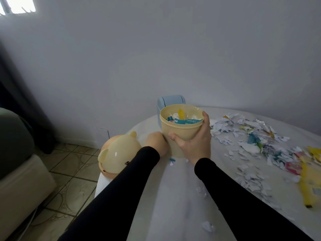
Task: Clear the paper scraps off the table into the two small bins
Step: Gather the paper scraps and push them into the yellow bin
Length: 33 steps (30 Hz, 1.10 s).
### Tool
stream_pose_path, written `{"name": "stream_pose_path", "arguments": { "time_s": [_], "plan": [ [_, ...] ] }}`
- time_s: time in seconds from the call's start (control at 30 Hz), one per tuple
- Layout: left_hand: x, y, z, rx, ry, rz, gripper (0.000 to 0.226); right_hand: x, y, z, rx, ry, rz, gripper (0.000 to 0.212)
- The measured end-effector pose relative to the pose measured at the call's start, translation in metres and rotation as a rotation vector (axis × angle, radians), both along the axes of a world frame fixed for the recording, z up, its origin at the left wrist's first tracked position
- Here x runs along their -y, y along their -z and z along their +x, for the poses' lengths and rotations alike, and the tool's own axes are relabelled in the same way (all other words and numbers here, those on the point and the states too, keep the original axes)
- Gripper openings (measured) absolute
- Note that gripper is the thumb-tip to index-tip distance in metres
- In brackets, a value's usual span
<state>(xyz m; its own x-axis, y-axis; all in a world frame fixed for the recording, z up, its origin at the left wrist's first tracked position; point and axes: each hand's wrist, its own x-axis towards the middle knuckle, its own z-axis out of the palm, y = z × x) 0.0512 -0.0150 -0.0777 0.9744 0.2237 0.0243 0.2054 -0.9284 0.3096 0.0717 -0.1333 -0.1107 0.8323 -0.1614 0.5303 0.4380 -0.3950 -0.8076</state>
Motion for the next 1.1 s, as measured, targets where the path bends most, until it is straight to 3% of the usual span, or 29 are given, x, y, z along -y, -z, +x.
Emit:
{"name": "stream_pose_path", "arguments": {
  "time_s": [0.07, 0.17, 0.23, 0.33, 0.5, 0.6, 0.8, 0.9, 1.03, 1.1],
  "plan": [
    [-0.005, -0.014, -0.002, 0.154, -0.037, -0.194, 0.028, 0.0, -0.001, -0.001, -0.017, -0.032, 0.011, 0.12],
    [-0.009, -0.033, -0.008, 0.431, -0.134, -0.663, 0.033, 0.0, -0.003, -0.006, -0.079, -0.107, 0.064, 0.121],
    [-0.009, -0.042, -0.015, 0.55, -0.162, -0.797, 0.041, -0.002, -0.006, -0.011, -0.101, -0.148, 0.039, 0.121],
    [-0.011, -0.049, -0.022, 0.606, -0.139, -0.751, 0.041, -0.005, -0.008, -0.015, -0.09, -0.171, -0.011, 0.12],
    [-0.018, -0.049, -0.027, 0.514, -0.094, -0.529, 0.033, -0.008, -0.012, -0.01, -0.192, -0.232, -0.032, 0.126],
    [-0.024, -0.046, -0.03, 0.465, -0.058, -0.418, 0.036, -0.008, -0.02, -0.003, -0.27, -0.374, -0.032, 0.129],
    [-0.038, -0.042, -0.032, 0.452, -0.062, -0.381, 0.043, -0.005, -0.025, 0.01, -0.367, -0.544, -0.216, 0.121],
    [-0.032, -0.04, -0.032, 0.525, -0.052, -0.263, 0.042, 0.006, -0.02, 0.01, -0.338, -0.484, -0.248, 0.103],
    [-0.004, -0.029, -0.049, 0.869, 0.024, -0.04, 0.032, 0.025, -0.004, 0.005, -0.297, -0.18, -0.448, 0.051],
    [0.013, -0.005, -0.06, 0.861, 0.122, 0.014, 0.028, 0.03, 0.004, 0.001, -0.342, -0.113, -0.563, 0.035]
  ]
}}
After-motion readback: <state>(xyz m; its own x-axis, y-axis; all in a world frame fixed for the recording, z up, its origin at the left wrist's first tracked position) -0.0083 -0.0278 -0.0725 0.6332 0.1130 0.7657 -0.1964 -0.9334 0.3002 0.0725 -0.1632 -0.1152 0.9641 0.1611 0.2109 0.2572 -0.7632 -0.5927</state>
